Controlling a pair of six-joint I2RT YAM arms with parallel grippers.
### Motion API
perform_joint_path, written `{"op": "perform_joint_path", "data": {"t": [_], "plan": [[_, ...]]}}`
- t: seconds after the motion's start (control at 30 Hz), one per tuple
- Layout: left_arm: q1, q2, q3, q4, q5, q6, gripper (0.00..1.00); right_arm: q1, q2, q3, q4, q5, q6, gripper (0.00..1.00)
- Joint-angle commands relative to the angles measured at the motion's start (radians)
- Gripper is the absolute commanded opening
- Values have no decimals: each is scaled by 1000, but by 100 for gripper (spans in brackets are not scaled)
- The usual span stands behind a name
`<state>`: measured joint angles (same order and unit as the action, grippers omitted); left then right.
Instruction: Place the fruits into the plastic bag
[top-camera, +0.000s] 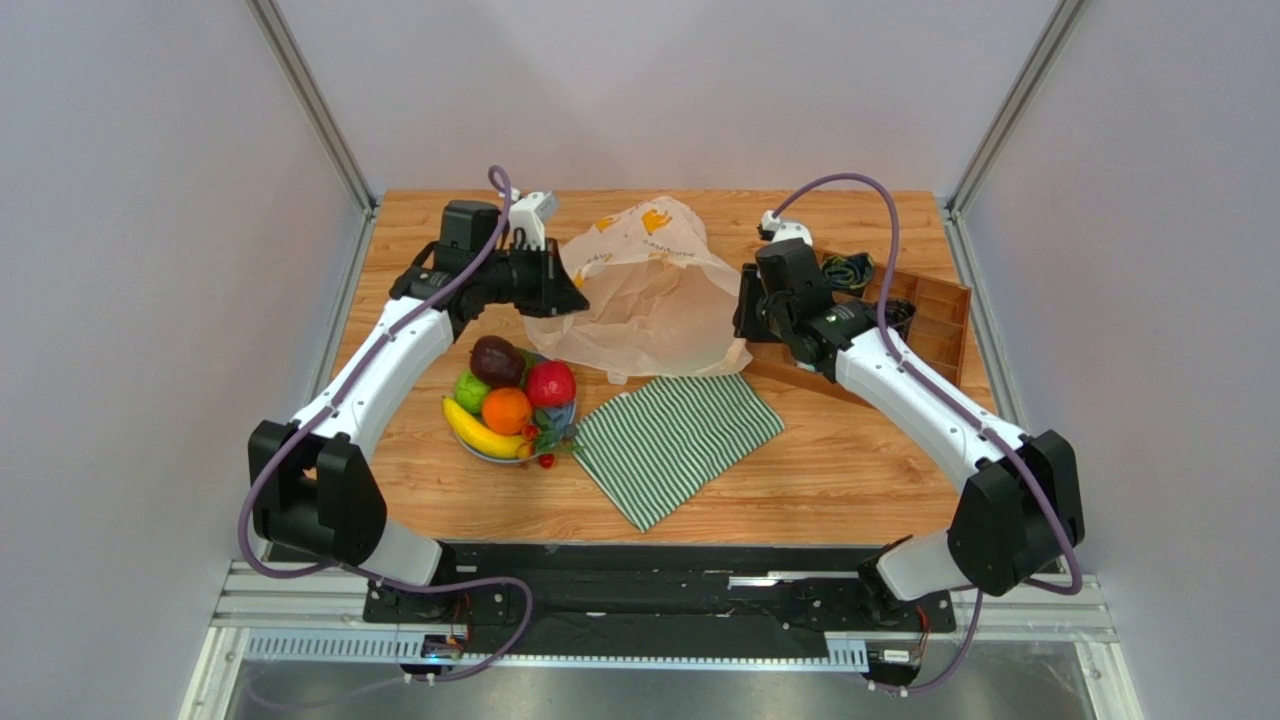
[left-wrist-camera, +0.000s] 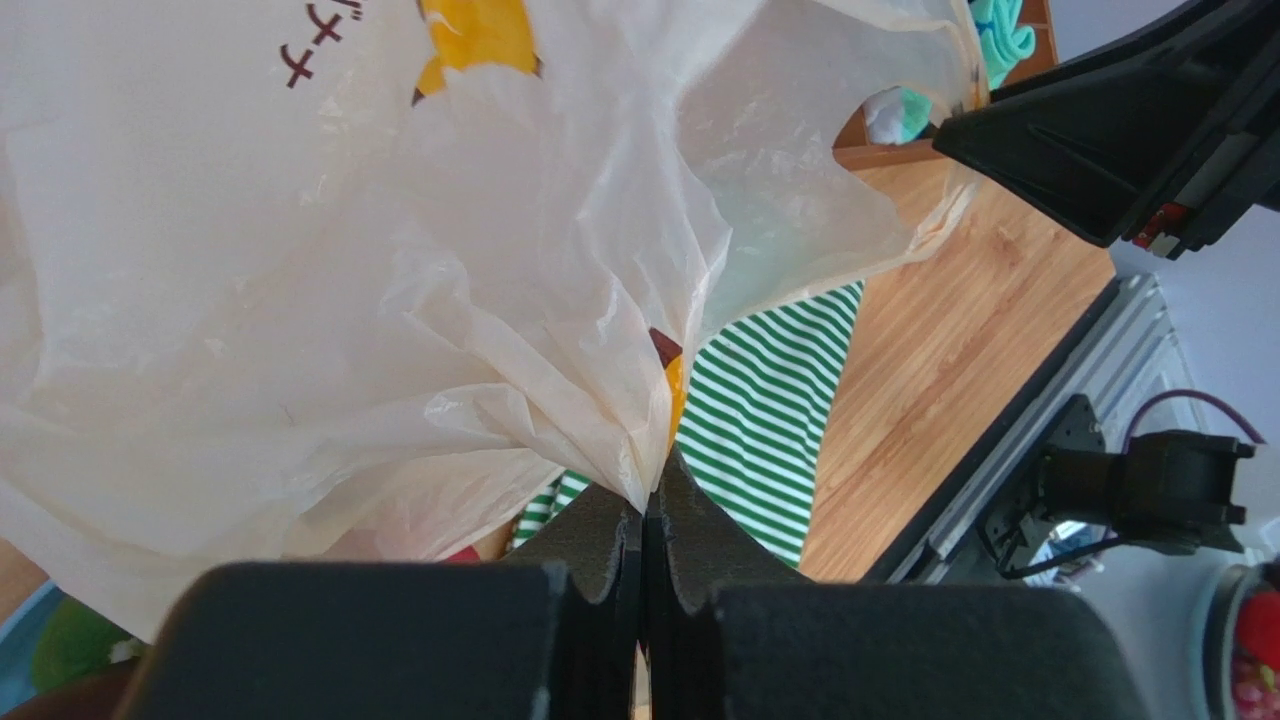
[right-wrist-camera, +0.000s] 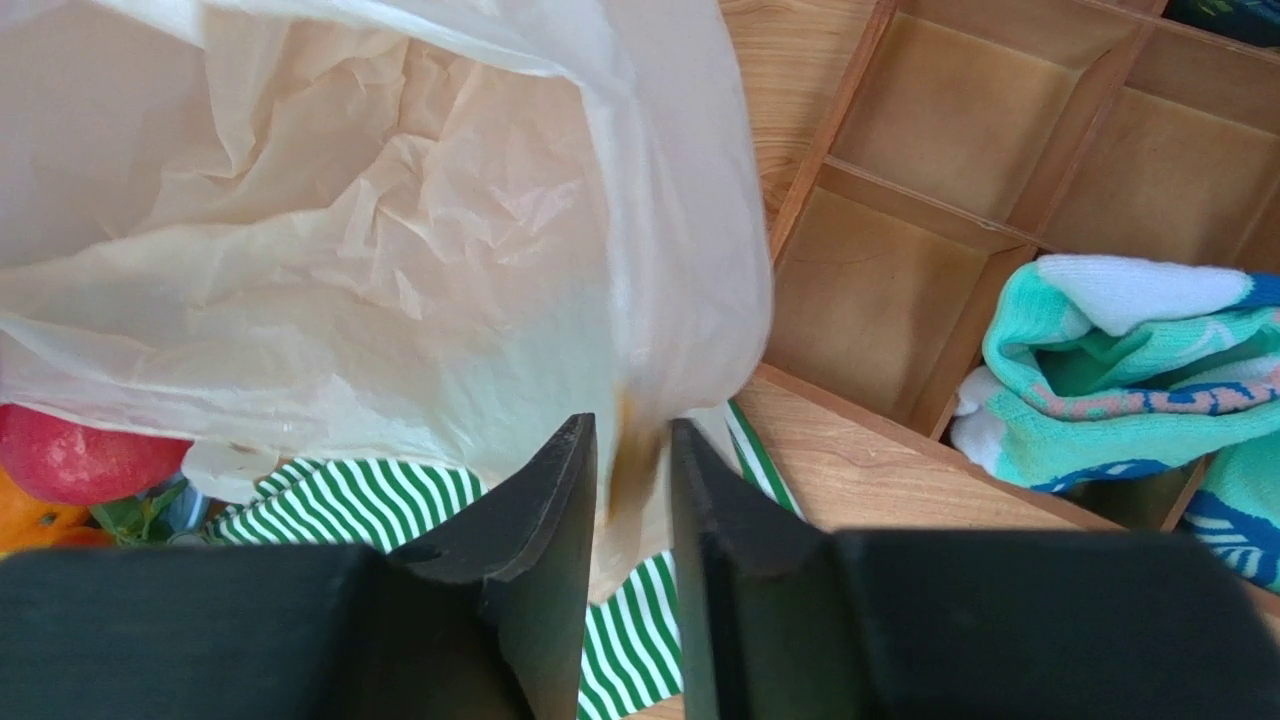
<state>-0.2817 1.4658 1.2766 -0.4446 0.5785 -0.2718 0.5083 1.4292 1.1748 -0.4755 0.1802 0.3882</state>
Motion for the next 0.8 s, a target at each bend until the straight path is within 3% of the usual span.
{"op": "perform_joint_path", "data": {"t": [0.0,0.37,0.57,0.77], "plan": [[55,-13,17,84,109,-50,0,6,13,59,18,-19,-3,36],[78,-2,78,60,142,-58,0,35,-119,56,52,-22,-34,75],[113,36,188,-32,118,-27,0,185,-231,33,173,-45,-58,80],[156,59,204,-49,175,-23,0,386,-72,74,275,-54,-58,82]]}}
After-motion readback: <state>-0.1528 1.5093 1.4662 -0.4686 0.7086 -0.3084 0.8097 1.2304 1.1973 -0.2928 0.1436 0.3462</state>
